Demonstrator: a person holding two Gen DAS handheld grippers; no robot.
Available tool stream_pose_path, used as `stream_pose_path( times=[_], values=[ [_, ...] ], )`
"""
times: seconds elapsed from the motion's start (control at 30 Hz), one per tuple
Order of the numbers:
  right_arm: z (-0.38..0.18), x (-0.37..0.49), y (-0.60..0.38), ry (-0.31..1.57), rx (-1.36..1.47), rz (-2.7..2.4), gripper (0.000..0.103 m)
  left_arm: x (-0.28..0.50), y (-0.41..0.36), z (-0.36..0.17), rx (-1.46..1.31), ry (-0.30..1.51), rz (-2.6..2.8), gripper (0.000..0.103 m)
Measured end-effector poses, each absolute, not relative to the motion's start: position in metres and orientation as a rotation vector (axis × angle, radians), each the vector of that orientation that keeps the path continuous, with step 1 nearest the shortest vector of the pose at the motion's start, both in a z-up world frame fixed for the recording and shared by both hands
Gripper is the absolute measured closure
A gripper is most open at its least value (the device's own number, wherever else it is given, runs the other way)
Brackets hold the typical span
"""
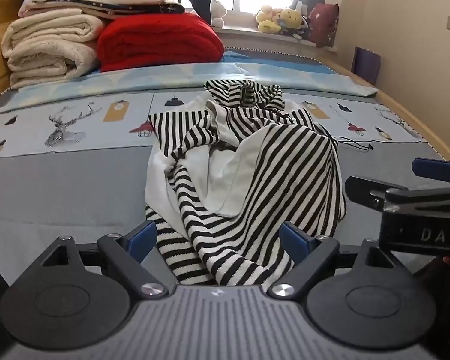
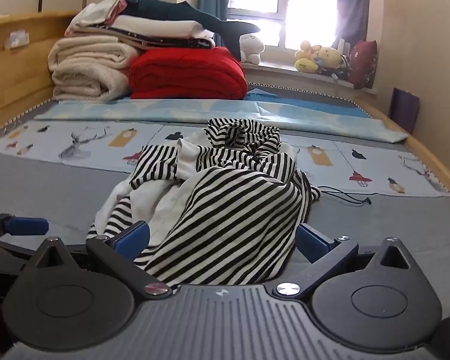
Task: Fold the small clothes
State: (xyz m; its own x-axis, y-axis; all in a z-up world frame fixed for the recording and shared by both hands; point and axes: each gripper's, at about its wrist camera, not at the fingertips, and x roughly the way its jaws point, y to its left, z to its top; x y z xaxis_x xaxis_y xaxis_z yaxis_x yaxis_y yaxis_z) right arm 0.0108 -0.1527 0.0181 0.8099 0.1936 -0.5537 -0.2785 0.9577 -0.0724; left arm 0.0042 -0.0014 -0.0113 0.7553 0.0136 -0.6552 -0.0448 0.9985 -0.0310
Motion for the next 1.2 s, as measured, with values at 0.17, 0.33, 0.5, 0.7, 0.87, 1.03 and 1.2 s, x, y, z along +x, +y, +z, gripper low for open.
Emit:
stream_pose_path(
  times=[0.17,0.33,0.5,0.7,0.87,1.03,1.2],
  values=[
    [0.015,0.020,-0.161,0.604,-0.129,0.227,0.001,0.002,-0.001,-0.011,-0.050,0.689,0.024,0.011],
    [0.011,0.022,-0.165,0.607,-0.120,0.176,0.005,0.007,0.001,-0.014,-0.043,0.732,0.037,0.011],
    [0.006,0.026,-0.166,0.647,-0.102,0.164,0.005,0.011,0.003,-0.015,-0.074,0.744,0.035,0.011],
    [-0.001,0.032,-0.171,0.704,-0.044,0.179,0.005,0.010,0.004,-0.014,-0.077,0.740,0.034,0.011],
    [-0.001,0.034,-0.172,0.719,-0.029,0.169,0.005,0.011,0.007,-0.014,-0.091,0.750,0.043,0.011],
    [-0.003,0.033,-0.169,0.714,-0.062,0.167,0.005,0.011,0.008,-0.014,-0.092,0.749,0.044,0.011],
    [-0.002,0.033,-0.168,0.716,-0.061,0.170,0.005,0.010,0.008,-0.014,-0.091,0.749,0.044,0.011]
  ],
)
